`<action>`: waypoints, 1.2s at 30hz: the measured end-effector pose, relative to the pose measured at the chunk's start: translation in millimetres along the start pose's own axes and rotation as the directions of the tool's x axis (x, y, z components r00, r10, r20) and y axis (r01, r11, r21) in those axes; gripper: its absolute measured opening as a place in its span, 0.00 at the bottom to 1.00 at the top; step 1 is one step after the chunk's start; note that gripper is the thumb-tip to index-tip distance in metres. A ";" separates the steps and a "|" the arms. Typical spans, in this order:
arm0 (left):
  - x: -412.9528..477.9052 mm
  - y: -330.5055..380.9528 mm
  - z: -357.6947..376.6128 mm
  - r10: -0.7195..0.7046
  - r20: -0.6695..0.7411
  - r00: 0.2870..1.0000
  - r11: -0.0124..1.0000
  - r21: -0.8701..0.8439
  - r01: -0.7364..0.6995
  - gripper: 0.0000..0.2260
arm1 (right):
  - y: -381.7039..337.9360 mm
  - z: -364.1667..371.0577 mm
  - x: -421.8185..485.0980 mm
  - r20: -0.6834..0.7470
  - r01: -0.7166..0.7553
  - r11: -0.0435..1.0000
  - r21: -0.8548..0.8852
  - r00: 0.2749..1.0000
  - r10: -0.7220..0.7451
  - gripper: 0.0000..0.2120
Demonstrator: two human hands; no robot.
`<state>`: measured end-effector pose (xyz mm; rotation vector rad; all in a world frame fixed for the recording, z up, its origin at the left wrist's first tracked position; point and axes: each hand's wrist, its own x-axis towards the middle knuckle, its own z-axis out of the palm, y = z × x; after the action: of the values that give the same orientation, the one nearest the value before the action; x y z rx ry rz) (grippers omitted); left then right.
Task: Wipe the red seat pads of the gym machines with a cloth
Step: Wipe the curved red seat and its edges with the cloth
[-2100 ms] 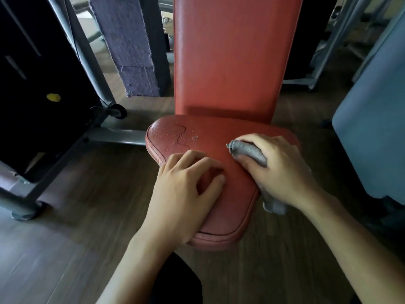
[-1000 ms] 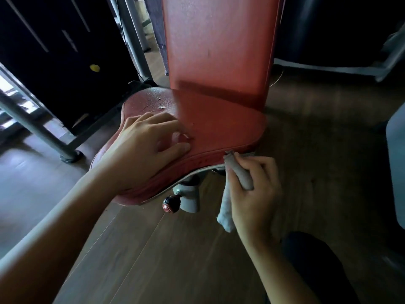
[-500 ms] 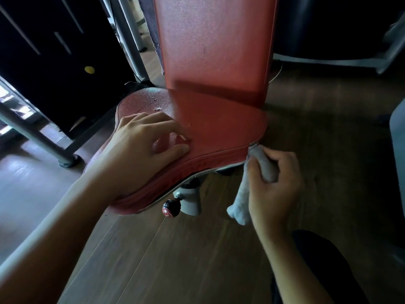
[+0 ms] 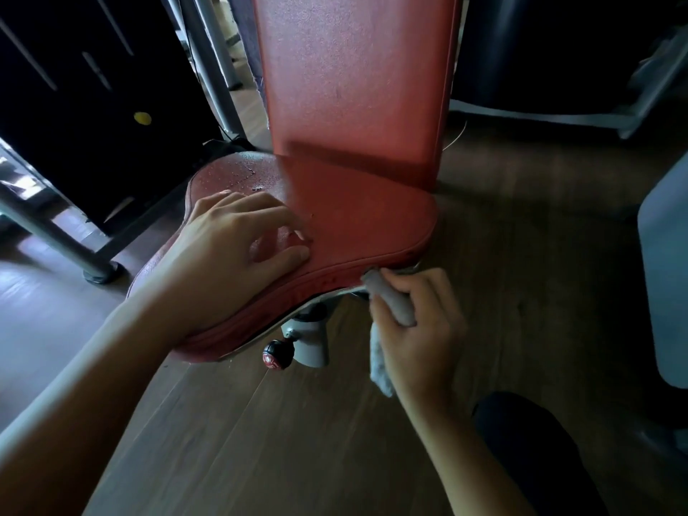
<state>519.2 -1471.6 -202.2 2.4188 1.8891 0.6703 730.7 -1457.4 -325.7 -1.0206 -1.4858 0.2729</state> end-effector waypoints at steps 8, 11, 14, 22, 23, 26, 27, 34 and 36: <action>-0.4 2.7 -0.7 0.002 -0.017 1.000 1.000 0.004 -0.001 0.11 | -4.2 0.8 3.7 -0.059 -0.025 0.999 0.024 0.998 0.027 0.04; -0.6 3.4 -1.6 0.010 -0.006 1.000 1.000 0.007 -0.010 0.11 | -1.9 -0.9 3.0 -0.002 0.018 1.000 0.023 1.000 -0.018 0.04; -1.1 2.7 -1.3 0.019 -0.005 1.000 1.000 0.019 -0.019 0.12 | 2.6 -9.8 13.9 -0.067 -0.107 0.992 0.066 0.991 0.111 0.05; 0.6 0.7 -0.9 0.035 0.022 0.999 0.999 -0.016 -0.035 0.13 | -4.2 -17.9 34.6 -0.054 -0.231 0.968 0.096 0.970 0.237 0.03; 1.0 0.6 -0.6 0.036 0.022 0.999 0.999 -0.016 -0.035 0.13 | -6.3 -18.0 31.9 -0.041 -0.189 0.976 0.104 0.980 0.194 0.03; 0.9 0.8 0.9 0.039 0.021 0.999 0.999 -0.007 -0.039 0.13 | 0.7 -19.5 37.7 -0.038 -0.111 0.990 0.087 0.993 0.115 0.04; 1.1 0.5 1.1 0.042 0.019 0.999 0.999 -0.006 -0.041 0.12 | 4.1 -18.7 43.3 -0.058 -0.126 0.989 0.083 0.990 0.131 0.04; 0.9 -0.2 0.7 0.022 0.022 1.000 1.000 -0.019 -0.021 0.10 | -2.3 -20.9 34.1 0.003 -0.061 0.995 0.074 0.998 0.061 0.05; 0.6 1.0 1.0 0.013 0.019 1.000 1.000 -0.023 -0.012 0.10 | 5.0 -23.6 38.9 -0.007 -0.075 0.996 0.058 0.997 0.075 0.05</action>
<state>520.6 -1471.1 -202.6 2.4162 1.8505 0.6627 759.5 -1435.8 -297.3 -1.0316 -1.4254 0.3624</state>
